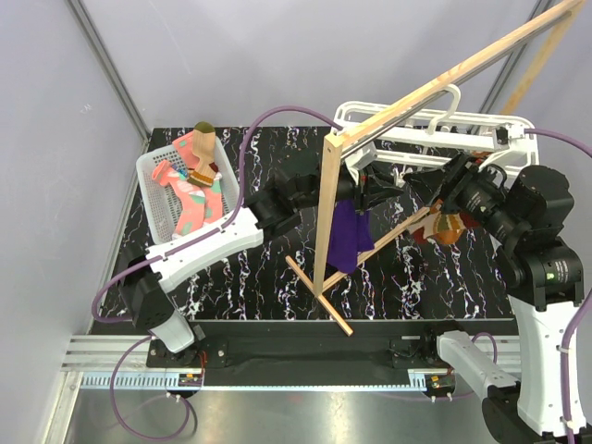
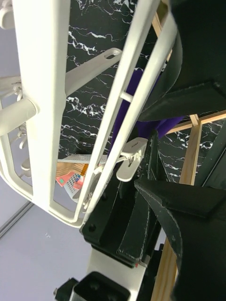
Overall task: Clip the socks to the hanger
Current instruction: Open the clamp at the hanger.
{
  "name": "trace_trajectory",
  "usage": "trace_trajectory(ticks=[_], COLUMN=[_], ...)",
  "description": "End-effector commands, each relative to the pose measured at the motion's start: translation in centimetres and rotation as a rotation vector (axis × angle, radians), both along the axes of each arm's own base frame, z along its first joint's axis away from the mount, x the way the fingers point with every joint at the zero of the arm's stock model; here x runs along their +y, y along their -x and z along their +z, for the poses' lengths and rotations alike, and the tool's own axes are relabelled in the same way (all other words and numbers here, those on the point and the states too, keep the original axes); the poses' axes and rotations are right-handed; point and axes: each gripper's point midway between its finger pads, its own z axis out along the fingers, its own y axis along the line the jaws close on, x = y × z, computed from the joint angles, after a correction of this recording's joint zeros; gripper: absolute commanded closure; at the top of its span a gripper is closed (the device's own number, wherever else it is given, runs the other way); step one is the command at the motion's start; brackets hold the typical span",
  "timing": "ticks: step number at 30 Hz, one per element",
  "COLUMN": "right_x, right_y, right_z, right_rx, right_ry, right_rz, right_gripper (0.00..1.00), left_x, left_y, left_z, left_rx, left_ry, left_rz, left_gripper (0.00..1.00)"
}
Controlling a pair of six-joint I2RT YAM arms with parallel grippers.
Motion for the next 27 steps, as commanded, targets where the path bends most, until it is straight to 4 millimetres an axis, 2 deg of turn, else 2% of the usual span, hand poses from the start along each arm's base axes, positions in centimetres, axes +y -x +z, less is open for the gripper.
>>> trace_trajectory(ticks=[1, 16, 21, 27], right_x=[0.1, 1.1, 1.1, 1.6], right_y=[-0.8, -1.6, -2.6, -3.7], right_z=[1.1, 1.2, 0.3, -0.6], right_rx=[-0.063, -0.059, -0.025, -0.004], right_ry=[0.015, 0.005, 0.019, 0.024], right_rz=[0.005, 0.058, 0.048, 0.047], right_gripper=[0.40, 0.36, 0.36, 0.41], left_x=[-0.3, -1.3, -1.3, -1.4], left_y=[1.6, 1.3, 1.3, 1.5], left_z=[2.6, 1.8, 1.8, 1.4], left_rx=[-0.022, 0.007, 0.007, 0.013], left_ry=[0.039, 0.001, -0.004, -0.013], left_rz=[-0.054, -0.056, -0.057, -0.065], left_gripper=[1.00, 1.00, 1.00, 1.00])
